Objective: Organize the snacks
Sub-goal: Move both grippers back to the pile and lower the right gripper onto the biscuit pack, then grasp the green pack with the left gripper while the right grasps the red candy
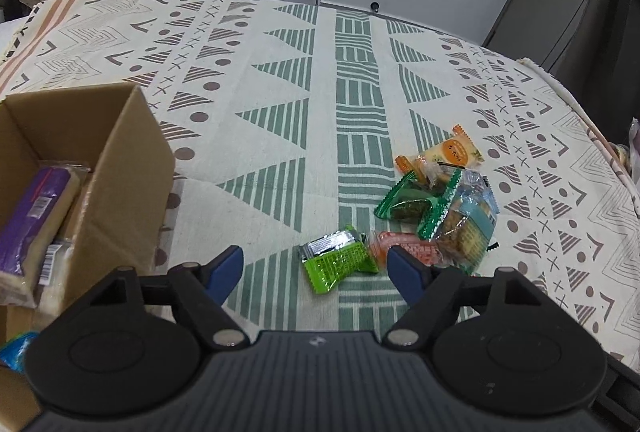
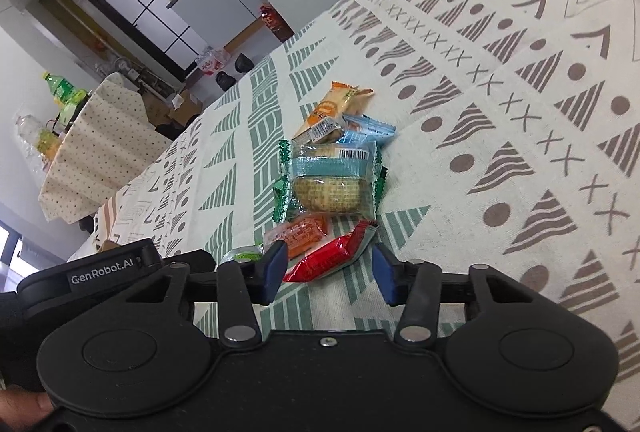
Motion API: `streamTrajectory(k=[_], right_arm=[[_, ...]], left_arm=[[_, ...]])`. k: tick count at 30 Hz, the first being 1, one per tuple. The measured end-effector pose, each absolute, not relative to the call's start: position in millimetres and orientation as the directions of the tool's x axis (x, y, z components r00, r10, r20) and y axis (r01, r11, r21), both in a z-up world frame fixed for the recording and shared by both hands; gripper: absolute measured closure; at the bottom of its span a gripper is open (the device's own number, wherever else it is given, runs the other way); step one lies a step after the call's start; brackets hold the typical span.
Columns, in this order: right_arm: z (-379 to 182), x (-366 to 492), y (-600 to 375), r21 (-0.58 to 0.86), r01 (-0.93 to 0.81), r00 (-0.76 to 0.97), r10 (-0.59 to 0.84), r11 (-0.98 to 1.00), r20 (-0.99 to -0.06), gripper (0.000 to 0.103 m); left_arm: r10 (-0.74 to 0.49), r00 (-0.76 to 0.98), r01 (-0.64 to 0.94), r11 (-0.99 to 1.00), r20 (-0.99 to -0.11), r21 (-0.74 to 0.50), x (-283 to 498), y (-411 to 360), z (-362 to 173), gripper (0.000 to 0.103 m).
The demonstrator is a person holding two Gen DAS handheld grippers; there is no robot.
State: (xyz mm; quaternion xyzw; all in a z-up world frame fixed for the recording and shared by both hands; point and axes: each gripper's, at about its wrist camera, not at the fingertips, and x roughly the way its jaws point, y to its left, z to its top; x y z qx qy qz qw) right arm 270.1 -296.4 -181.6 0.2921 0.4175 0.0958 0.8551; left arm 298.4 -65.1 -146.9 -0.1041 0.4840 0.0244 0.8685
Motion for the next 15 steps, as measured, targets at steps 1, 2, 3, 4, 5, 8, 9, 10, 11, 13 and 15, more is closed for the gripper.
streamTrajectory(k=[1, 2, 3, 4, 5, 8, 9, 10, 11, 13, 15], right_arm=[[-183.7, 272.5, -295.2, 0.58, 0.085, 0.63, 0.407, 0.81, -0.662, 0.057], [-185.9, 275.4, -294.2, 0.577, 0.089, 0.626, 0.405, 0.812, -0.666, 0.058], [-188.1, 277.6, -293.3, 0.577, 0.094, 0.624, 0.404, 0.812, -0.669, 0.059], [-190.7, 280.0, -293.3, 0.579, 0.102, 0.621, 0.403, 0.809, -0.672, 0.059], [-193.7, 282.7, -293.7, 0.579, 0.115, 0.617, 0.399, 0.807, -0.679, 0.059], [-201.6, 288.5, -294.0, 0.584, 0.142, 0.605, 0.397, 0.8, -0.691, 0.06], [-202.6, 289.2, -293.1, 0.58, 0.141, 0.605, 0.395, 0.802, -0.692, 0.062], [-202.8, 289.6, -292.0, 0.576, 0.137, 0.605, 0.392, 0.806, -0.693, 0.064], [-203.3, 289.9, -291.5, 0.574, 0.135, 0.603, 0.392, 0.808, -0.695, 0.069], [-204.8, 289.8, -292.5, 0.57, 0.141, 0.6, 0.388, 0.809, -0.699, 0.077], [-205.2, 289.7, -295.3, 0.575, 0.144, 0.599, 0.391, 0.805, -0.699, 0.081]], left_arm=[[-0.056, 0.527, -0.141, 0.978, -0.848, -0.152, 300.8, -65.8, -149.1, 0.027], [-0.053, 0.523, -0.141, 0.979, -0.851, -0.147, 303.1, -66.7, -151.7, 0.028], [-0.054, 0.518, -0.14, 0.979, -0.853, -0.147, 305.6, -67.1, -154.3, 0.03], [-0.056, 0.514, -0.14, 0.979, -0.856, -0.149, 308.2, -67.4, -156.7, 0.031], [-0.057, 0.511, -0.14, 0.979, -0.858, -0.148, 310.4, -68.2, -159.2, 0.033], [-0.06, 0.503, -0.136, 0.98, -0.862, -0.147, 315.9, -71.6, -165.3, 0.034], [-0.06, 0.501, -0.134, 0.98, -0.864, -0.146, 317.4, -72.9, -167.0, 0.034], [-0.058, 0.5, -0.133, 0.981, -0.864, -0.143, 318.7, -74.2, -168.7, 0.034], [-0.055, 0.5, -0.134, 0.981, -0.864, -0.14, 319.9, -75.4, -170.7, 0.034], [-0.048, 0.503, -0.135, 0.982, -0.863, -0.133, 323.0, -78.2, -175.9, 0.034], [-0.036, 0.488, -0.129, 0.985, -0.872, -0.113, 327.1, -82.2, -183.0, 0.039]])
